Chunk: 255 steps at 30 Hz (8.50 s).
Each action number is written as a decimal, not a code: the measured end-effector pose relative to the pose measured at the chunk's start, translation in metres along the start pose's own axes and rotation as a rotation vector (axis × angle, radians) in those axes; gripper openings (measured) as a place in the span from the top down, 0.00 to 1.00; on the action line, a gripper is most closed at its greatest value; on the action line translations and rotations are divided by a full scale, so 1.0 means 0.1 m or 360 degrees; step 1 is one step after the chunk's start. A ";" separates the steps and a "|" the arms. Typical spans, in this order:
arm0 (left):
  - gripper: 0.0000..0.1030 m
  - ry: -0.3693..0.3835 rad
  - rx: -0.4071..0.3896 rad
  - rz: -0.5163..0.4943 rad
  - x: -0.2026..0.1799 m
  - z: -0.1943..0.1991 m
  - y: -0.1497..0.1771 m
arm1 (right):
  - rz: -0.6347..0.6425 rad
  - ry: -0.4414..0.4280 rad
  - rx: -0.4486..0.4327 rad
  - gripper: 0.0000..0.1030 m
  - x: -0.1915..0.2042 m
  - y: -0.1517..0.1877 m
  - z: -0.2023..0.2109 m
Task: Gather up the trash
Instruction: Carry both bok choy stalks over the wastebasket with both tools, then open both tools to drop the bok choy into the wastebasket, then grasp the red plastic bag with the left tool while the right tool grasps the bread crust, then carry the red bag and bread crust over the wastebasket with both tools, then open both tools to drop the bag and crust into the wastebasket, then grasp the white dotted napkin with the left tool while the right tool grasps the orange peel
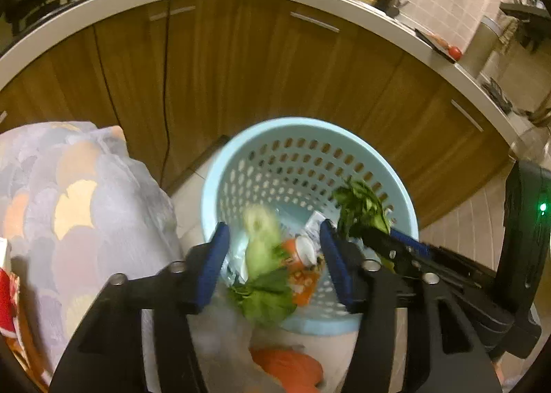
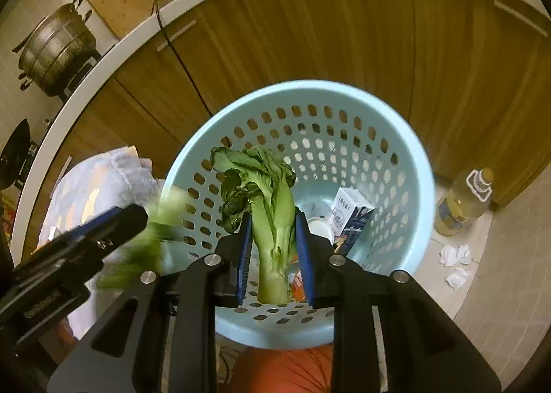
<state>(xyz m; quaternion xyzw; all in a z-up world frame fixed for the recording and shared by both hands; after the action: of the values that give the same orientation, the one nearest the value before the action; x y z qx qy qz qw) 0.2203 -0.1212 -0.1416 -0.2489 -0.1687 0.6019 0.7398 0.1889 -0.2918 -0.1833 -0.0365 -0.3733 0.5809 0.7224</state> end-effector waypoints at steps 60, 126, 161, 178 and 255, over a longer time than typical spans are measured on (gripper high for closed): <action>0.26 -0.0322 -0.0156 0.0787 2.74 1.44 1.17 | 0.1065 -0.0489 0.0163 0.55 2.77 1.47 -0.32; 0.56 0.0105 -0.0695 0.0675 2.47 2.34 1.34 | 0.1179 -0.0421 -0.0156 0.79 3.00 1.15 0.48; 0.55 0.0151 -0.0119 0.0105 0.21 0.43 0.08 | 0.0290 0.0148 -0.0033 0.79 0.30 -0.06 0.36; 0.39 0.0082 -0.0065 0.0119 0.23 0.22 0.03 | 0.0241 0.0089 -0.0015 0.68 0.27 -0.11 0.31; 0.99 -0.0640 -0.0477 0.0932 3.68 1.82 1.68 | 0.1142 -0.0571 0.0238 0.54 3.59 1.57 -0.55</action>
<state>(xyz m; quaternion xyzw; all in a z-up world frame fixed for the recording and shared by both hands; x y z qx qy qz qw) 0.0653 0.2930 -0.1069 -0.2690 -0.3183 0.7931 0.4442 0.1101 0.0904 -0.1210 -0.0100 -0.4138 0.8188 0.3978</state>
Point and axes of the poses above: each gripper's, at about its wrist camera, not at the fingertips, and z roughly against the way its jaws point, x to its left, y to its underside, the point moved 1 cm from there along -z, roughly the way its jaws point, and after that the axes turned 11 degrees about -y, right-handed, at the moved point
